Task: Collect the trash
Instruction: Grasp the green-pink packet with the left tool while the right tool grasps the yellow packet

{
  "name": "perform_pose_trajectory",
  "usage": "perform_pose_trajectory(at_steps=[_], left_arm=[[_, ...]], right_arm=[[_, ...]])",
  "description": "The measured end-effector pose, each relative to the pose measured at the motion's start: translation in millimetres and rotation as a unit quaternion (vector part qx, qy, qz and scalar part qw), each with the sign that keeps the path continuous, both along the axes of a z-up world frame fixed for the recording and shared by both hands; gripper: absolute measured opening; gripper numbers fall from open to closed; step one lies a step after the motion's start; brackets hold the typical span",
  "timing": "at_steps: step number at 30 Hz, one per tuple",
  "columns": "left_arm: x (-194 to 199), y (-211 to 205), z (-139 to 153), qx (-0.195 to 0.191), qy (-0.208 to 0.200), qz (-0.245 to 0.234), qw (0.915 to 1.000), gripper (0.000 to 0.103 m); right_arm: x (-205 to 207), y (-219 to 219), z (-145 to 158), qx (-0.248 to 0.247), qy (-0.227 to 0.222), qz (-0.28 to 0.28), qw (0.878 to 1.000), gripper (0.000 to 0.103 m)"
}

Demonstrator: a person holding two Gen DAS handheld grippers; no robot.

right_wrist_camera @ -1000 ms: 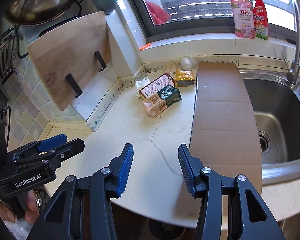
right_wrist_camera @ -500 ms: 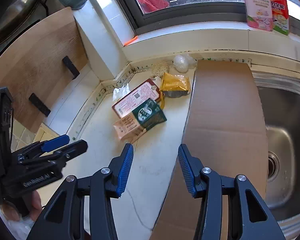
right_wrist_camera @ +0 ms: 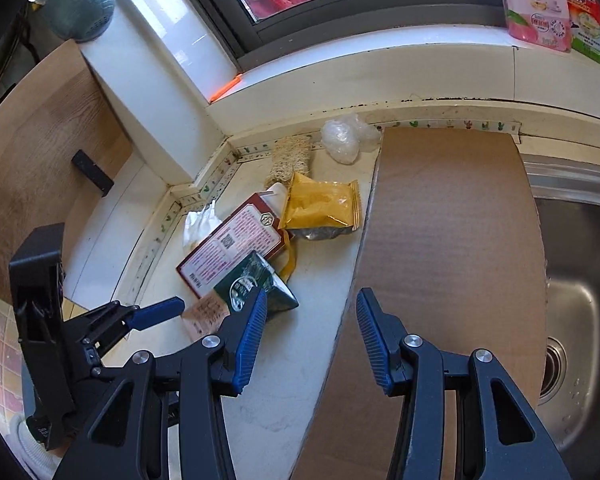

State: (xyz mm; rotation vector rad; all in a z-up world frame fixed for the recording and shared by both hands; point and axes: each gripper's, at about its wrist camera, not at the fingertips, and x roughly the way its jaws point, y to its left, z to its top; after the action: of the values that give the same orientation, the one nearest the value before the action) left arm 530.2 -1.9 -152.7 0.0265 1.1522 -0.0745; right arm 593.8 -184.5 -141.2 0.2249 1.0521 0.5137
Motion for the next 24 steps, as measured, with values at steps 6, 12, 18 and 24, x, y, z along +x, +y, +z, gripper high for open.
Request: perform_pose_trajectory(at_steps=[6,12,18,24], left_arm=[[13.8,-0.9,-17.1,-0.001,0.024,0.002,0.9997,0.061],[20.4,3.1,-21.3,-0.023,0.028,0.018,0.9992,0.054],[13.7,5.2,-16.4,-0.028,0.024,0.032,0.9988,0.037],[-6.2,25.8,-0.8,-0.062,0.007,0.083,0.9946,0.036]], right_arm=[[8.9,6.1,-13.6,0.001,0.013,0.004,1.000,0.047],[16.3,11.6,-19.3,0.003,0.014,0.004,1.000,0.047],[30.5,16.7,-19.6,0.006,0.009,-0.002,1.000,0.047],[56.3,27.6,-20.1,0.008,0.001,-0.005,1.000,0.047]])
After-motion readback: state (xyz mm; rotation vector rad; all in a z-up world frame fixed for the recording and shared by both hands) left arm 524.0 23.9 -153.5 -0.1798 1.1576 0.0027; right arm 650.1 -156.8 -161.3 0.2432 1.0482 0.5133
